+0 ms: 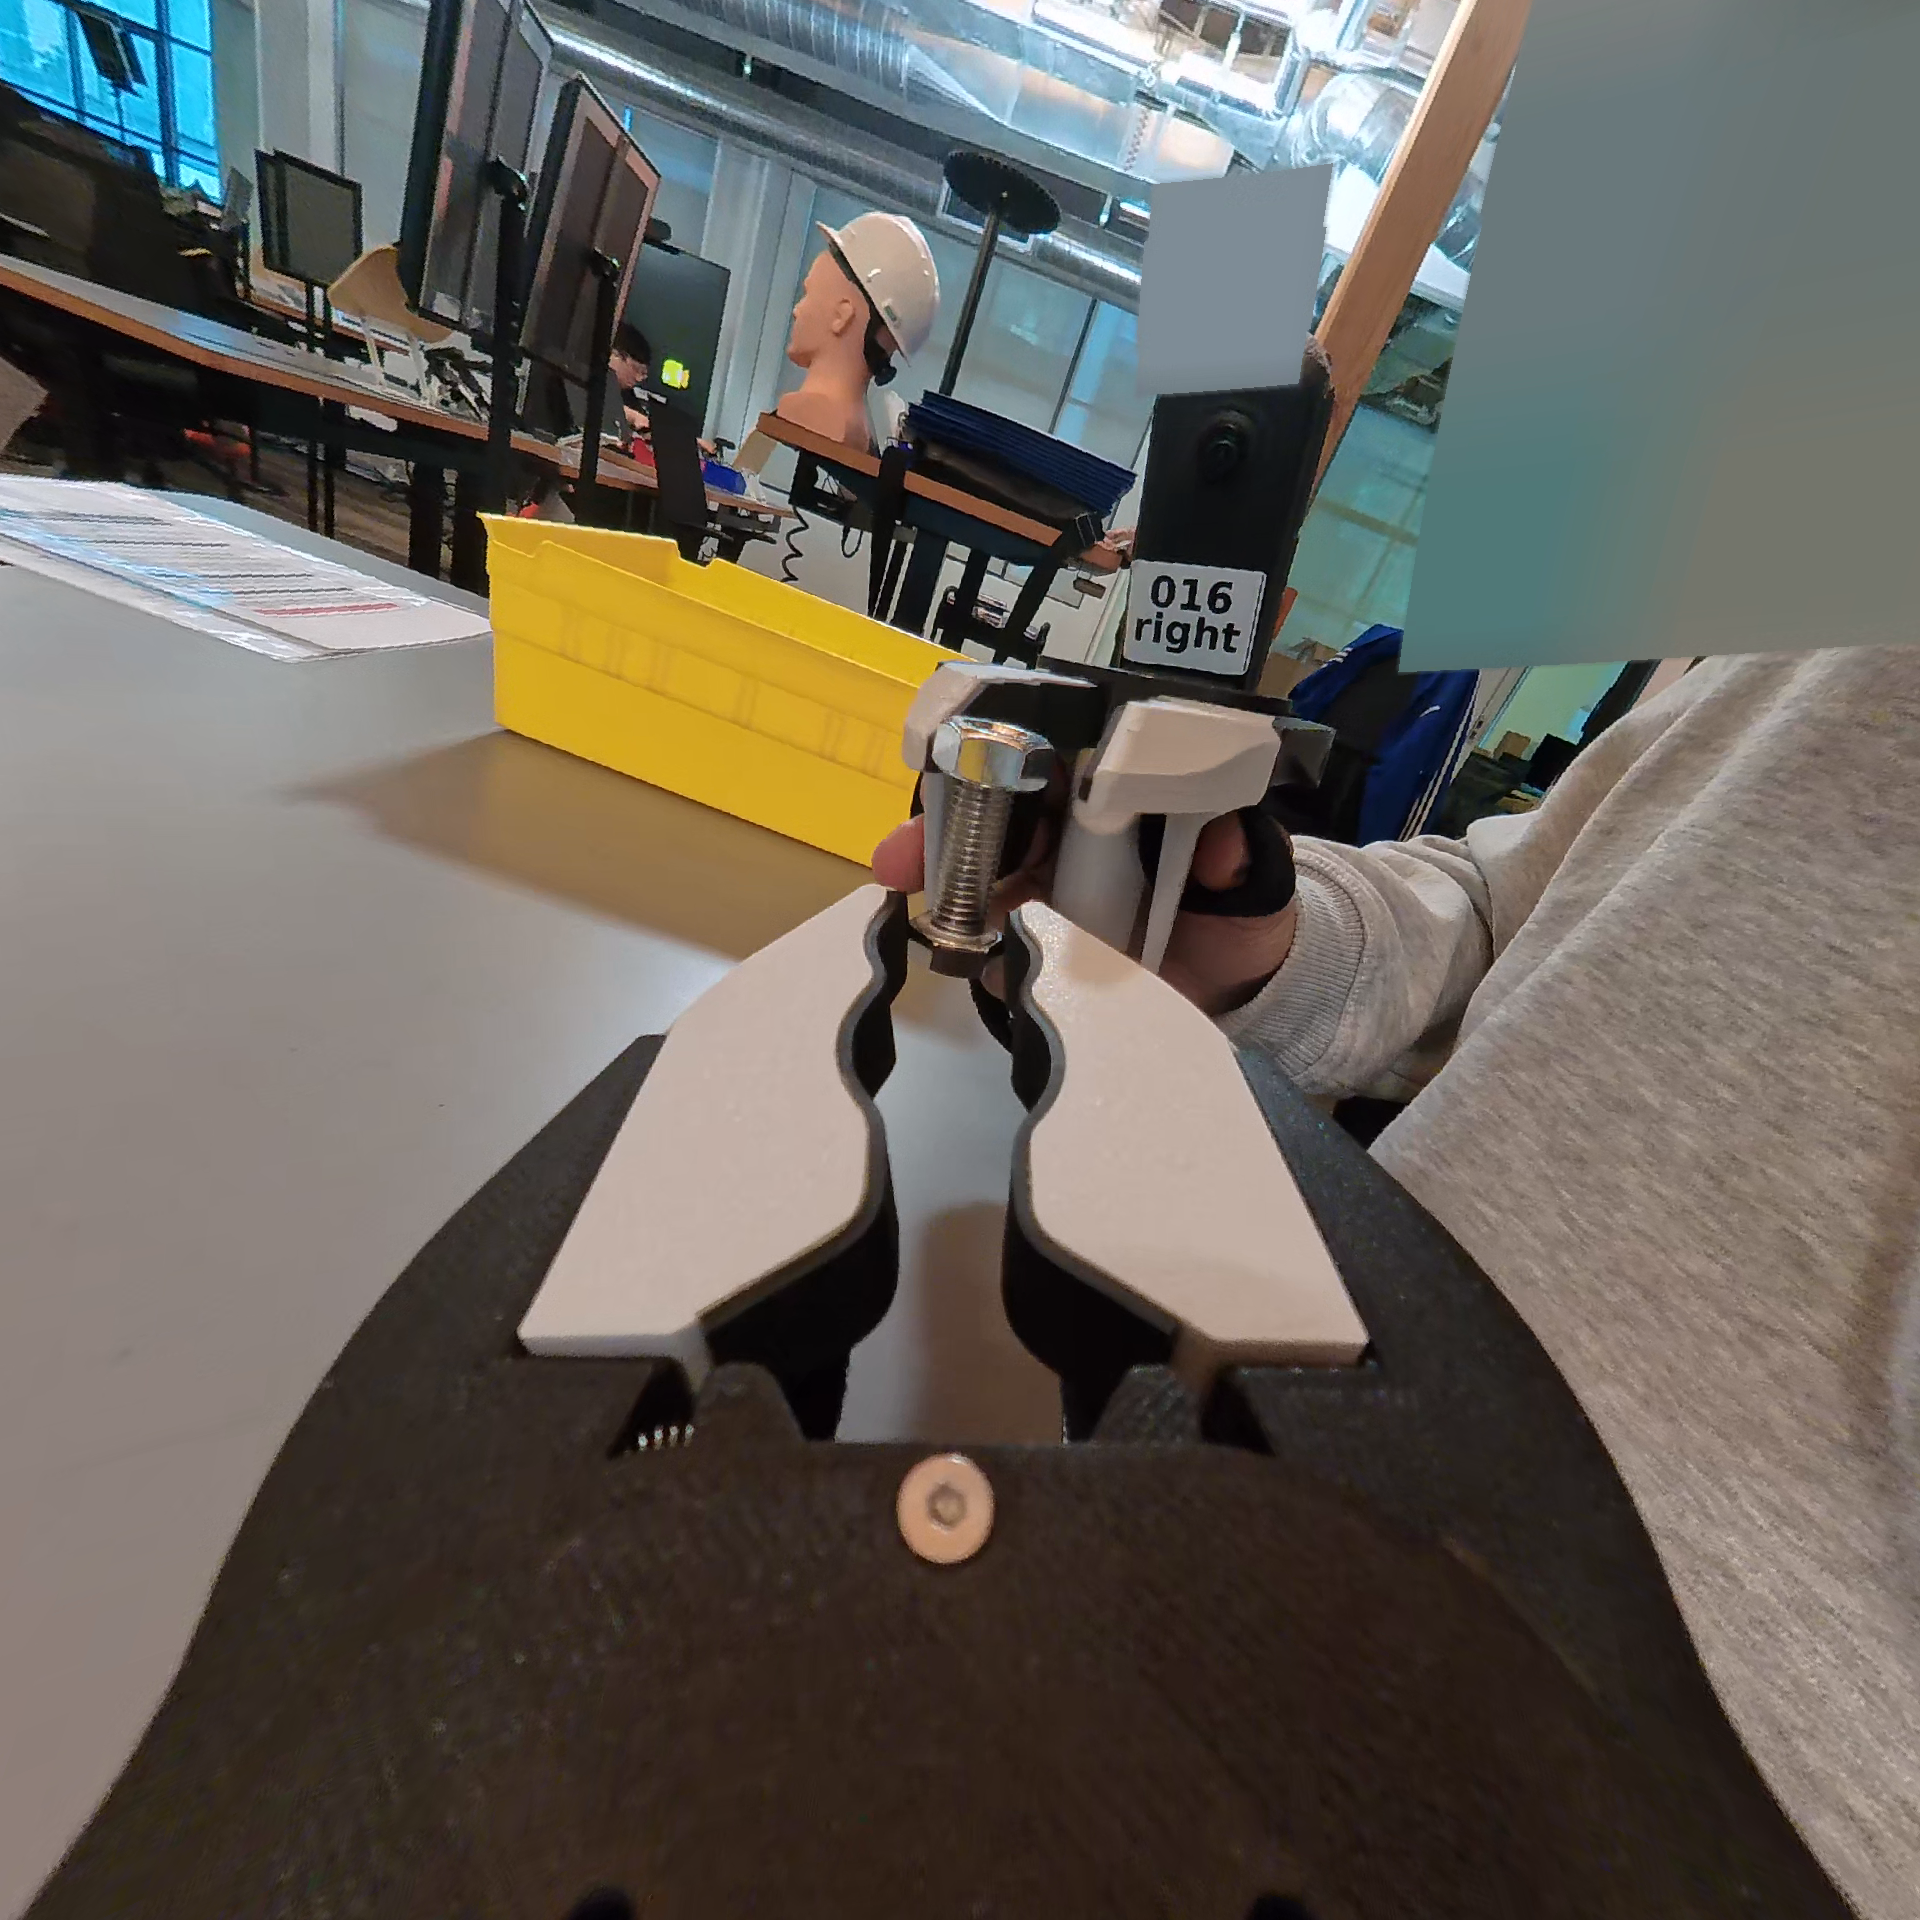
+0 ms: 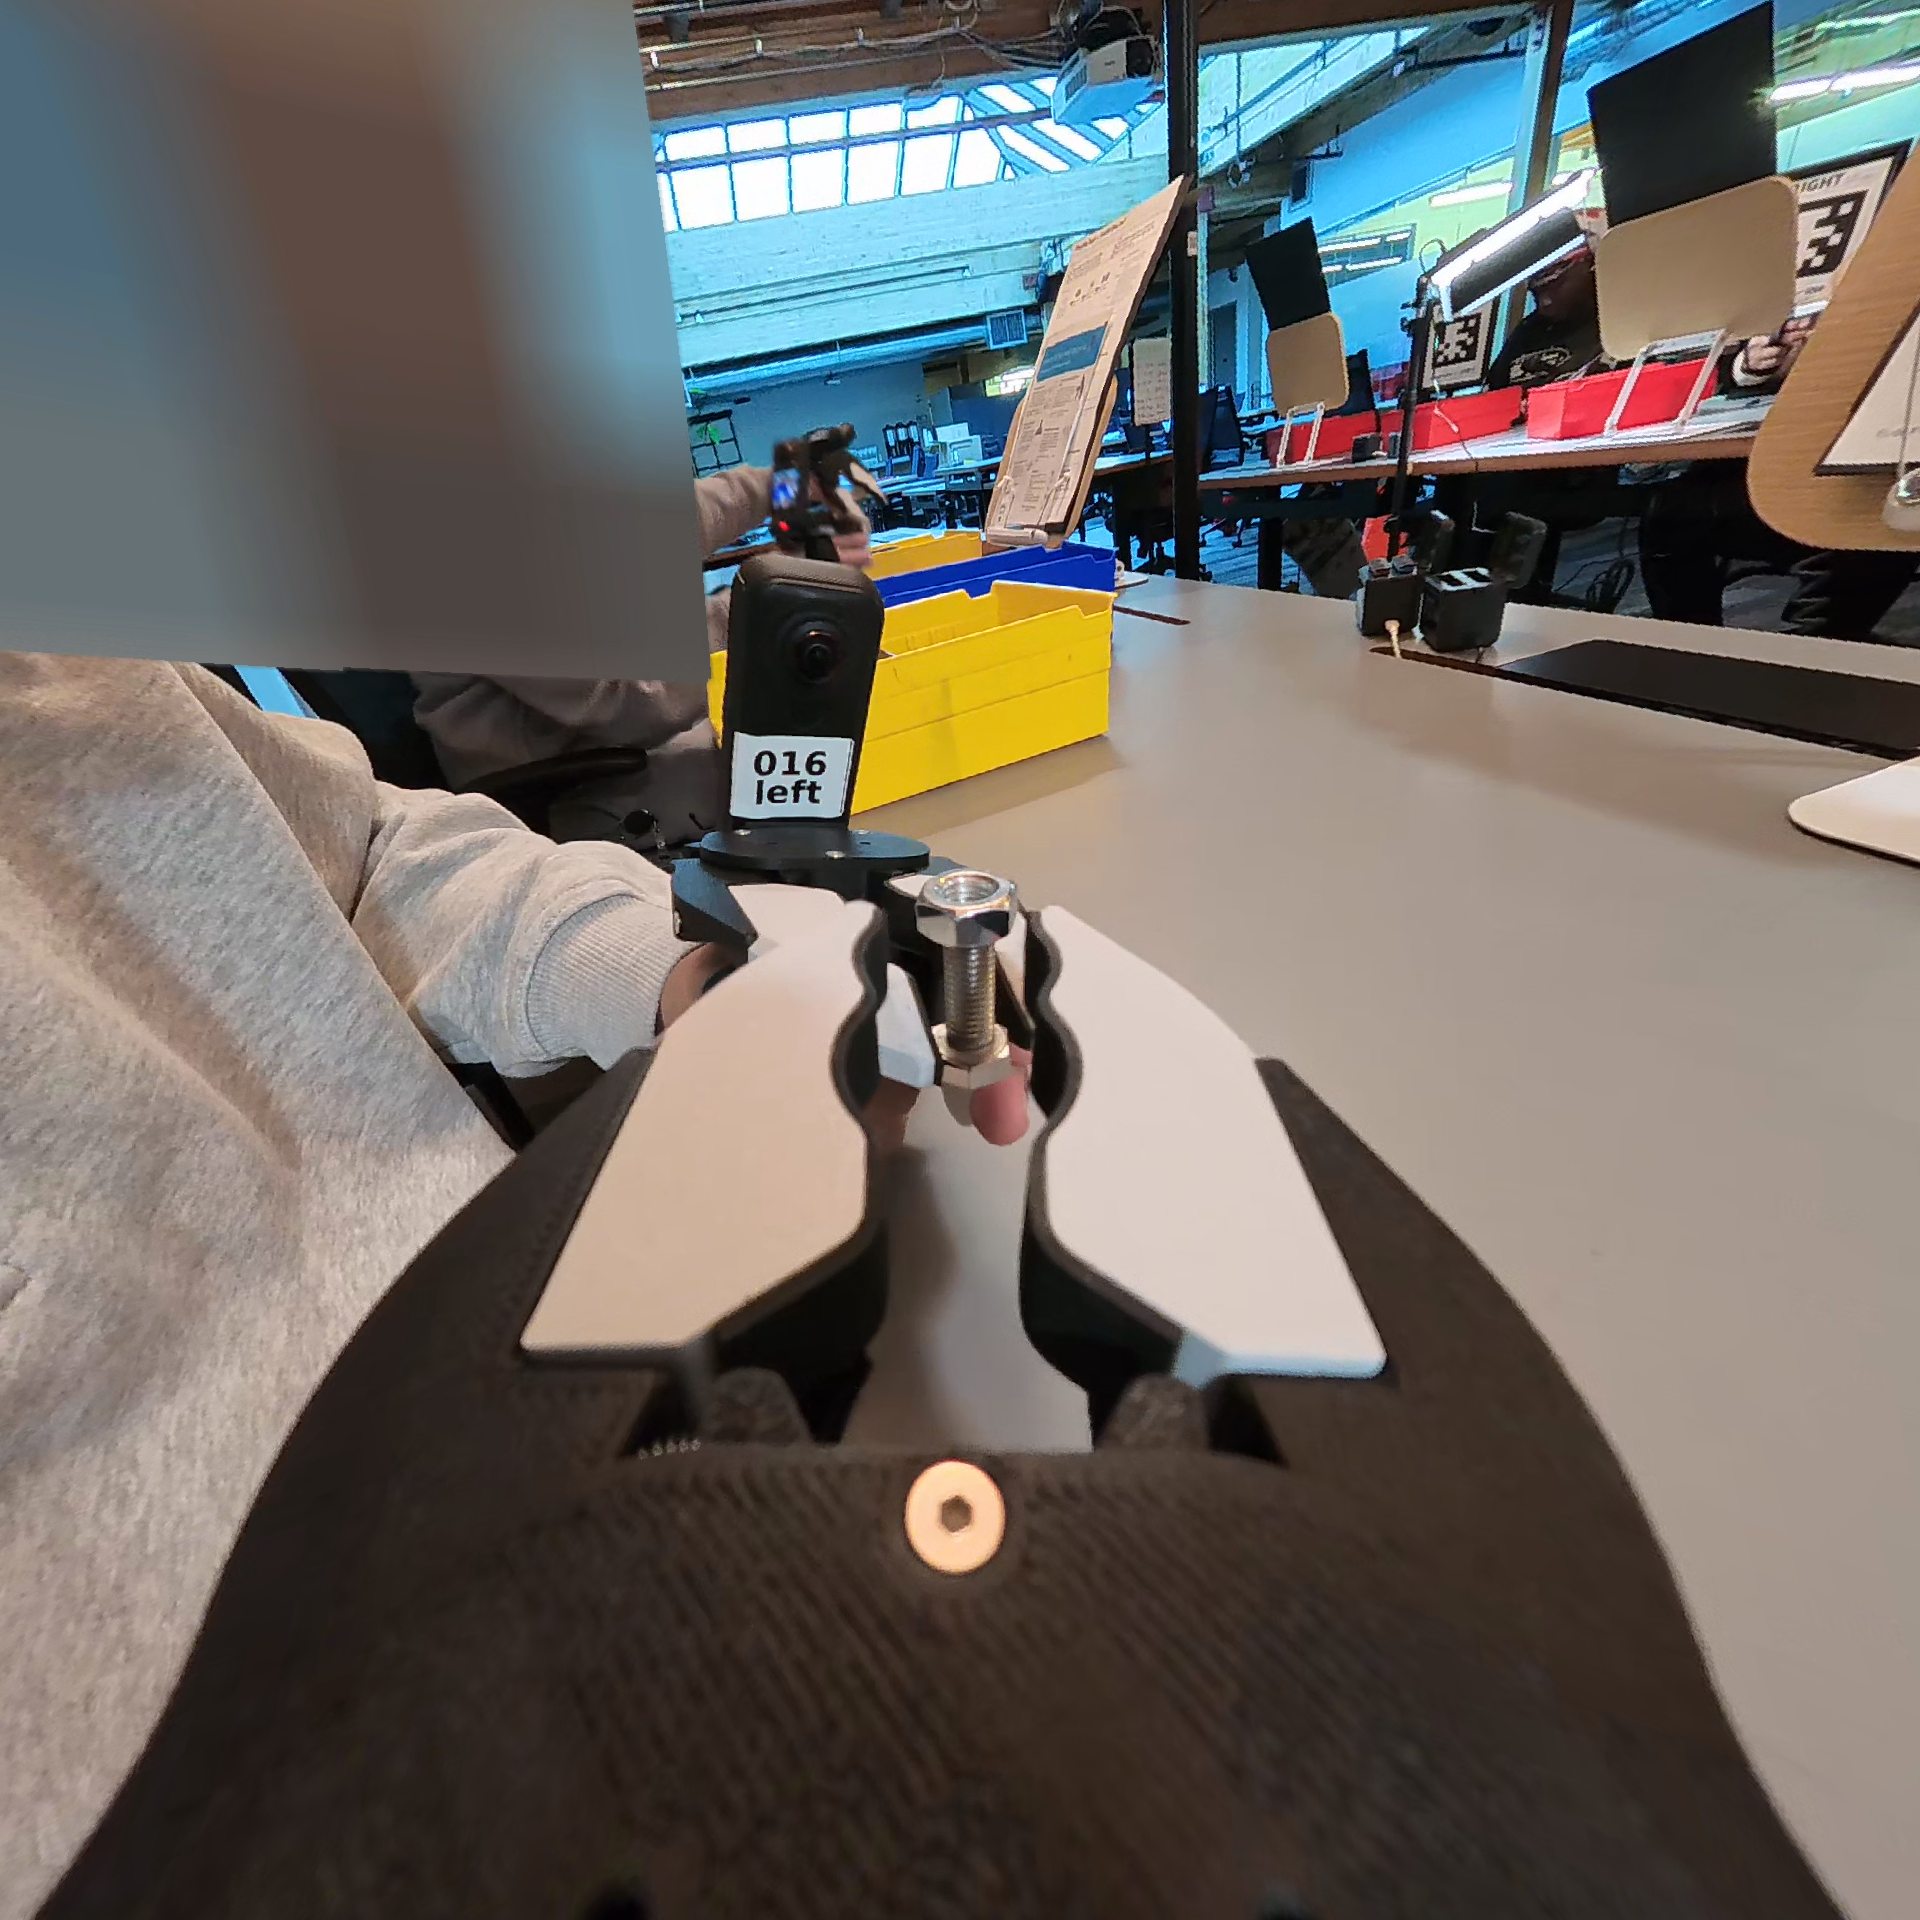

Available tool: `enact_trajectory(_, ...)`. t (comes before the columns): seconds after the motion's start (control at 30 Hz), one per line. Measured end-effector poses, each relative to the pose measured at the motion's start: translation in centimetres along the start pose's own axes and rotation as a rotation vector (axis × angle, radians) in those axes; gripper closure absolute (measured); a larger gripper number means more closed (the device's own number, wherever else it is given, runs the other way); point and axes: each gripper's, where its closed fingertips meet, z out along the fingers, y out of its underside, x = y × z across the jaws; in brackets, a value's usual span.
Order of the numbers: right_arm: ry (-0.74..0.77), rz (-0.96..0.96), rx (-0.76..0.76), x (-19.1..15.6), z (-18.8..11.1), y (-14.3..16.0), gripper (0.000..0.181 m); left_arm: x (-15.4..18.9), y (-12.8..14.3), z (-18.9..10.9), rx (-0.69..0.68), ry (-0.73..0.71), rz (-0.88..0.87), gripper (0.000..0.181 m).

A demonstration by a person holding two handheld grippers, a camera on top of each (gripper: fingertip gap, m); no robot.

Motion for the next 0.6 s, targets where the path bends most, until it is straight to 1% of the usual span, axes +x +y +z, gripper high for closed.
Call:
enact_trajectory(0.43, 0.001, -0.024, 0.018, -0.07, -0.34, -0.37, 0.16, -0.91, -0.43, -0.46, 0.022, -0.029, -0.026, 0.163)
enact_trajectory(0.6, 0.002, -0.011, 0.012, 0.02, -0.18, -0.15, 0.155, -0.58, -0.22, -0.27, 0.008, -0.019, -0.008, 0.163)
